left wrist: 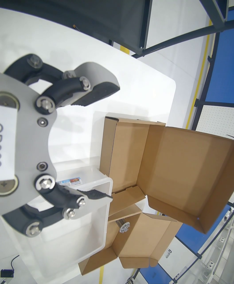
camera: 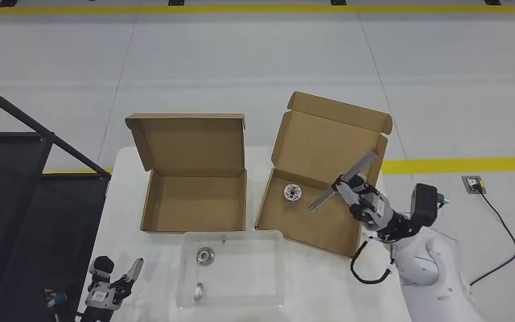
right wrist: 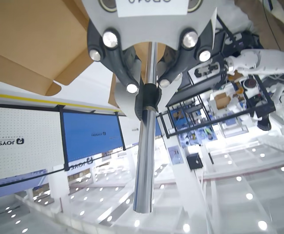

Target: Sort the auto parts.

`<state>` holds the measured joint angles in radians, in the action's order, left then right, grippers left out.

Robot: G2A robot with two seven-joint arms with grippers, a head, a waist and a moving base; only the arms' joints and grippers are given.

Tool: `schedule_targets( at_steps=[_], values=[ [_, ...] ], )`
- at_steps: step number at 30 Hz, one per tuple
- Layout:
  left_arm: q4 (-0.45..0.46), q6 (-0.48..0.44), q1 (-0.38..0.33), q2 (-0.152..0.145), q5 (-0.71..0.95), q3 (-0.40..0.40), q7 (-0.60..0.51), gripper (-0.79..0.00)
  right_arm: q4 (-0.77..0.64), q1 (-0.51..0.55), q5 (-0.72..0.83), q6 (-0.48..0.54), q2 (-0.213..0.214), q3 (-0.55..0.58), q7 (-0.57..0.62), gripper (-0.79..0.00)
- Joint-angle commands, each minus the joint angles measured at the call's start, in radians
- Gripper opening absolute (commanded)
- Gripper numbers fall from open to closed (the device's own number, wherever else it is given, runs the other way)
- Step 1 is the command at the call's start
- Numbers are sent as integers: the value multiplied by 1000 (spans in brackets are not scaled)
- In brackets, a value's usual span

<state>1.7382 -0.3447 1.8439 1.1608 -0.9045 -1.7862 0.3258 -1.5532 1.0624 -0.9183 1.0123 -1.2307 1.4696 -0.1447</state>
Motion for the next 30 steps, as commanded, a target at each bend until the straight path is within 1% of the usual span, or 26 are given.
schedule_targets(
  at_steps=[1, 4, 10, 12, 14, 18, 21, 25, 30],
  values=[
    [0, 0, 0, 0, 0, 0, 0, 0, 31, -40, -48, 0, 21, -30, 93, -785],
    [0, 0, 0, 0, 0, 0, 0, 0, 97, -109, -113, -11, 33, -80, 227, -785],
    [0, 0, 0, 0, 0, 0, 0, 0, 215, -260, -168, -24, 21, -241, 489, -785],
    [0, 0, 0, 0, 0, 0, 0, 0, 249, -302, -182, -64, 14, -287, 566, -785],
    [0, 0, 0, 0, 0, 0, 0, 0, 274, -338, -193, -130, 5, -329, 636, -785],
    [0, 0, 0, 0, 0, 0, 0, 0, 325, -389, -176, -213, -7, -372, 702, -785],
    [0, 0, 0, 0, 0, 0, 0, 0, 358, -407, -164, -244, -9, -375, 729, -785],
    [0, 0, 0, 0, 0, 0, 0, 0, 385, -407, -155, -263, -2, -362, 773, -785],
    [0, 0, 0, 0, 0, 0, 0, 0, 390, -373, -146, -295, 17, -309, 803, -785]
  ],
)
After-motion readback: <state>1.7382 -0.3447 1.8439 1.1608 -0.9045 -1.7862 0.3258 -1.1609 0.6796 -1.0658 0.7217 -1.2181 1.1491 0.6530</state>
